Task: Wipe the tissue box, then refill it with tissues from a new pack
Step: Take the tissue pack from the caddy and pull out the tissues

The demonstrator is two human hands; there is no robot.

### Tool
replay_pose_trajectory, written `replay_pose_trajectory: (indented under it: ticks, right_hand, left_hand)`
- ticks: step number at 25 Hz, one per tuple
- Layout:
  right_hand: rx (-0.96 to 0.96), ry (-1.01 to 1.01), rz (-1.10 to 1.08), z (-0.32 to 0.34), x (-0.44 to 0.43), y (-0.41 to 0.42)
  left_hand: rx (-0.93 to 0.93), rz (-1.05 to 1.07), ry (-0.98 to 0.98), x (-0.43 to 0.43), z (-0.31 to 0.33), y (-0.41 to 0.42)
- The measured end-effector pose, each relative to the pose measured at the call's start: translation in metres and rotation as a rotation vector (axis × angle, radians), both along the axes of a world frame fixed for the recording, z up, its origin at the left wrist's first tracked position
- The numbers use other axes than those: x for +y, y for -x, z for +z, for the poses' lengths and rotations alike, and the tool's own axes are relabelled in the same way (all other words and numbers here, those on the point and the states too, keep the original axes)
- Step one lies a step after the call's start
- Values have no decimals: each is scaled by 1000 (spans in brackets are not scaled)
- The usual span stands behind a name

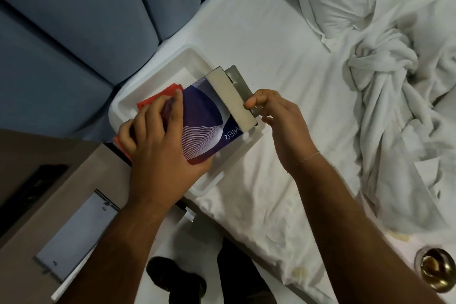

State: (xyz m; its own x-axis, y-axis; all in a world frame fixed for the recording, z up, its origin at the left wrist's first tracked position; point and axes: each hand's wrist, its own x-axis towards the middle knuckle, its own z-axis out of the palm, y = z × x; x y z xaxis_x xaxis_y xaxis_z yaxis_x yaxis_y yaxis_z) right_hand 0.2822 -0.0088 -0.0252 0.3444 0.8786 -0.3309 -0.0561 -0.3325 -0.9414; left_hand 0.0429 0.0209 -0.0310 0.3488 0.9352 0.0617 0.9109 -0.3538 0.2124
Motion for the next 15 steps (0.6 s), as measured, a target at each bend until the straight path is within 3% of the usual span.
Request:
replay_pose_trajectory:
  ticks: [4, 8, 15]
  right_hand:
    - [24, -43, 105, -4, 12, -4]
    - [-240, 28, 157, -12, 21, -10]
    - [-293, 24, 399, -2, 38, 2]
  left_hand:
    - [2, -16, -9, -5, -3, 7]
    - [-13, 2, -6, -6, -2, 14]
    - [-39, -52, -12, -5, 1, 15]
